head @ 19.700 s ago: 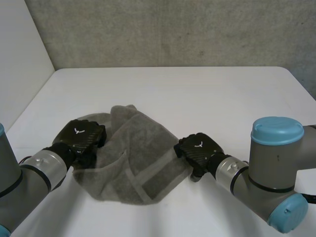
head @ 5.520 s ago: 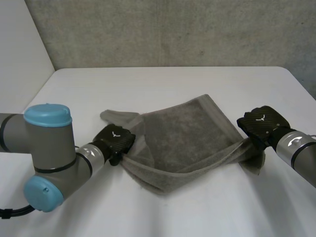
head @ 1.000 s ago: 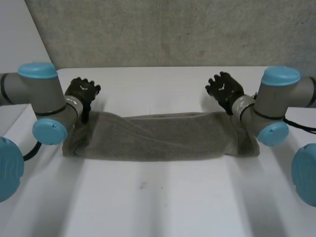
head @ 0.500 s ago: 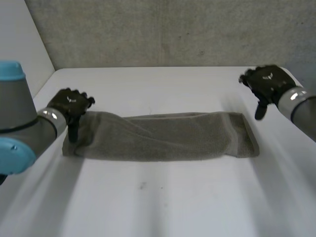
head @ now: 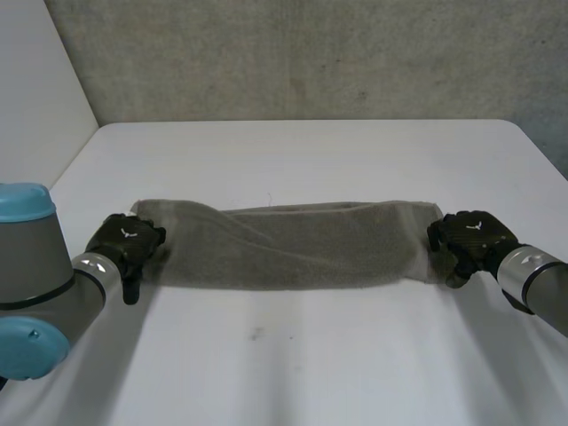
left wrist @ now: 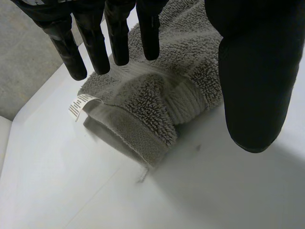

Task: Fold the towel.

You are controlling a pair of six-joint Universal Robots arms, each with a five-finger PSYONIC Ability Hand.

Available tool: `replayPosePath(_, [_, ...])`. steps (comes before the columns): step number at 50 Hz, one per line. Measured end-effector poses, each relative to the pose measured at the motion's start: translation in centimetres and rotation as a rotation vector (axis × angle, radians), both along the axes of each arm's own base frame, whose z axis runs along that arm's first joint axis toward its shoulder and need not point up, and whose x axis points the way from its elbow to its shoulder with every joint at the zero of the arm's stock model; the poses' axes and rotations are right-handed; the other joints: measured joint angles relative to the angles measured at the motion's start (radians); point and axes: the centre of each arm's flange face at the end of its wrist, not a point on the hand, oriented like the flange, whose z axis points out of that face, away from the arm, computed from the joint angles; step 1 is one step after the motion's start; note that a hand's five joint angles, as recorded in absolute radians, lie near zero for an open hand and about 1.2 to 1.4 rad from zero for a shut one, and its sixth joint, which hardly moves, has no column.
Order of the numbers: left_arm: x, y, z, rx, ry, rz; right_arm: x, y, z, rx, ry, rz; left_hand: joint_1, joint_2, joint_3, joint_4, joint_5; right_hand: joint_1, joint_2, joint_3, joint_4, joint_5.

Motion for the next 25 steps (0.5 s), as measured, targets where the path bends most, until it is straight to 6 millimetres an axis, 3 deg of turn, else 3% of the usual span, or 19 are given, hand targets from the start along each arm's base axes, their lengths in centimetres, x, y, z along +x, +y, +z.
replayPosePath(15, [0.3, -0.4, 0.7, 0.002, 0.082, 0.046, 0.0, -0.6, -1.3, -0.012, 0.011, -0.001, 0.004, 0.005, 0.005, 0.004, 0.003, 0.186, 0.188, 0.186, 0.19, 0.183])
replayPosePath(20, [0.4, -0.5, 0.7, 0.005, 0.097, 0.051, 0.0, -0.8, -1.6, -0.019, 0.023, 0.004, 0.004, 0.004, 0.004, 0.004, -0.001, 0.321, 0.314, 0.316, 0.32, 0.312])
replayPosePath(25, [0.4, -0.6, 0.7, 0.008, 0.107, 0.048, -0.1, -1.0, -2.0, -0.025, 0.043, 0.009, 0.004, 0.002, 0.003, 0.003, -0.003, 0.647, 0.633, 0.633, 0.64, 0.633])
